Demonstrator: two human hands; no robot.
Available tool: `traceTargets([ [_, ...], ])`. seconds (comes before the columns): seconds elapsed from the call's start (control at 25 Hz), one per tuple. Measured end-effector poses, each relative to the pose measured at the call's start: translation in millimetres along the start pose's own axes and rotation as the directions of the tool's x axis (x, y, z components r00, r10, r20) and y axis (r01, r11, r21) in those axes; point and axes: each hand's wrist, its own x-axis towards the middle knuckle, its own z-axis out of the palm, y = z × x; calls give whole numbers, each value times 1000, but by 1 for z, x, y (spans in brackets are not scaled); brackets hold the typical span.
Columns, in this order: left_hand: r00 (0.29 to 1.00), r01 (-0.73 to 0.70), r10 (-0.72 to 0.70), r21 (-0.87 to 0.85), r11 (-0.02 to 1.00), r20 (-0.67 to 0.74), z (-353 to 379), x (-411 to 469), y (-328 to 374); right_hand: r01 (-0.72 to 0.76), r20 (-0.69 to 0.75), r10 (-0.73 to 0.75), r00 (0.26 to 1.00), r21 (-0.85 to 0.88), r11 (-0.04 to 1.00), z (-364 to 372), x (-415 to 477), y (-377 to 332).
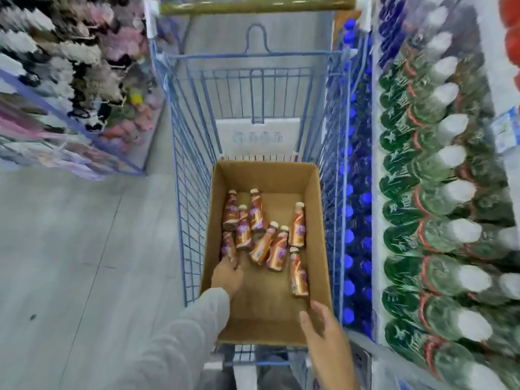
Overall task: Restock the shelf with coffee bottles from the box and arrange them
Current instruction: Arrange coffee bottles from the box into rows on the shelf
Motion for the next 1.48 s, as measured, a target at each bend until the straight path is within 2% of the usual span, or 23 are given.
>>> traceTargets([
  [0.2,988,149,-138,176,973,-73,47,102,-16,-90,27,92,995,-78,993,19,23,22],
  [0.32,976,200,-149,379,903,-160,79,135,-29,-147,46,150,988,-60,987,31,30,31],
  [0.4,962,256,-192,390,885,-196,96,144,-35,-163,78,167,983,-55,985,37,32,34],
  [0.48,947,311,-261,330,891,-186,104,147,-39,-167,79,173,982,-81,983,41,36,36],
  [0.68,937,347,-348,-34,937,-41,81,125,-42,-114,112,133,985,-162,980,31,49,16],
  [0.76,943,330,-334,-138,934,-2,63,97,-38,-59,132,84,988,-185,981,27,62,4],
  [0.92,977,210,-192,-311,927,89,28,20,-28,-21,89,36,995,-160,987,41,119,-12],
  [1.04,978,182,-129,-380,907,162,8,-25,-21,-76,92,104,990,-271,960,71,187,-3],
  [1.12,981,170,-116,-392,904,157,-3,-44,-22,-143,88,187,978,-367,919,99,221,9],
  [1.24,982,182,-145,-391,902,124,-6,-57,-28,-206,-60,203,977,-485,850,125,236,23],
  [1.28,981,189,-155,-388,902,115,-7,-57,-31,-207,-68,200,977,-498,842,132,237,27],
  [1.32,980,194,-166,-383,903,107,-7,-56,-35,-234,-62,232,971,-458,858,137,238,32],
  [1.4,979,200,-175,-367,909,102,-7,-52,-41,-350,-66,344,936,-224,910,143,241,43],
  [1.48,980,195,-168,-352,915,106,-9,-51,-43,-423,-51,422,905,-6,906,140,241,50],
])
